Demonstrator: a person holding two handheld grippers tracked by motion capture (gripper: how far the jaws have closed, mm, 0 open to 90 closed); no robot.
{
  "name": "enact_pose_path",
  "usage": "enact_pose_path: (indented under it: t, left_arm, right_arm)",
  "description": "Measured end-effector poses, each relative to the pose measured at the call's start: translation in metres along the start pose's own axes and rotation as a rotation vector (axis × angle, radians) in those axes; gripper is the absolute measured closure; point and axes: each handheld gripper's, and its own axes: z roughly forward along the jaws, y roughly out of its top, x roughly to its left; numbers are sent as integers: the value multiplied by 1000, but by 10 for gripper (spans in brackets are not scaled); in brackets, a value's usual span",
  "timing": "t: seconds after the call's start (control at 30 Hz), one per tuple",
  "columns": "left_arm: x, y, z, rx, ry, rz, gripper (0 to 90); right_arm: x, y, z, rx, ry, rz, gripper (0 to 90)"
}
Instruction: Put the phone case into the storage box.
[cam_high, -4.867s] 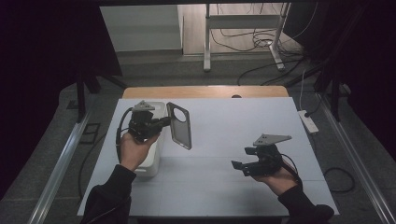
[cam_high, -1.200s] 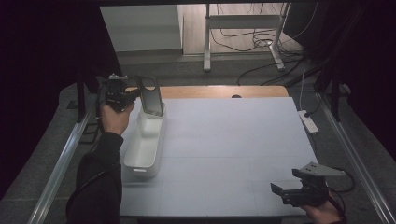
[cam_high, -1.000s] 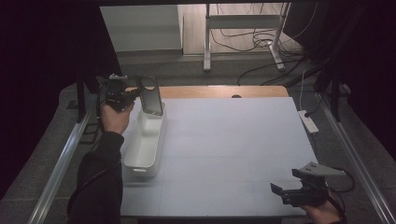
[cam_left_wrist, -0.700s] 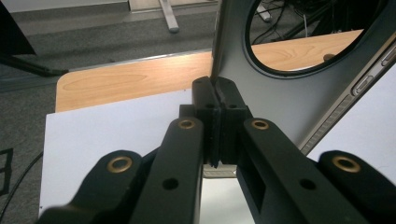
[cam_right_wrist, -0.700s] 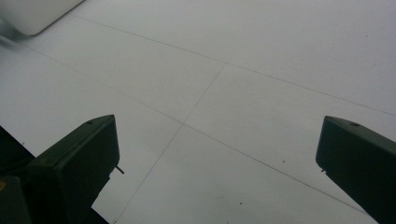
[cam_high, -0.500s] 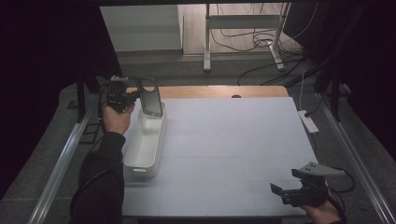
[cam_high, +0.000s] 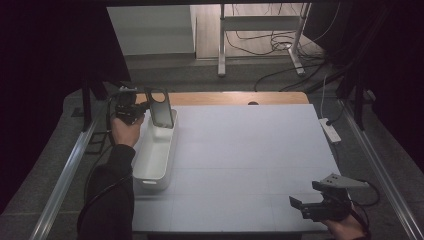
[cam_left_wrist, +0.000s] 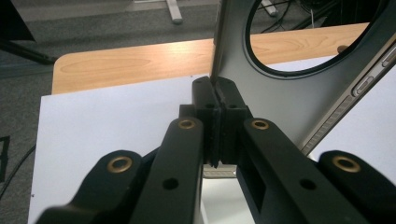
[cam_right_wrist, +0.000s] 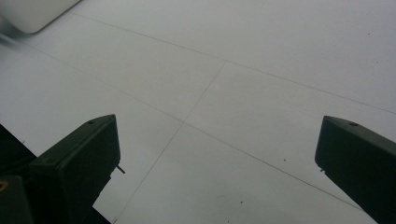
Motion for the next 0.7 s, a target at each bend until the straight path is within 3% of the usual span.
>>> enact_pose_path:
  t: [0.7]
  left_arm:
    - [2, -16, 24, 34, 10, -13, 890]
  right_arm:
    - [0, 0, 1, 5, 2, 0, 7]
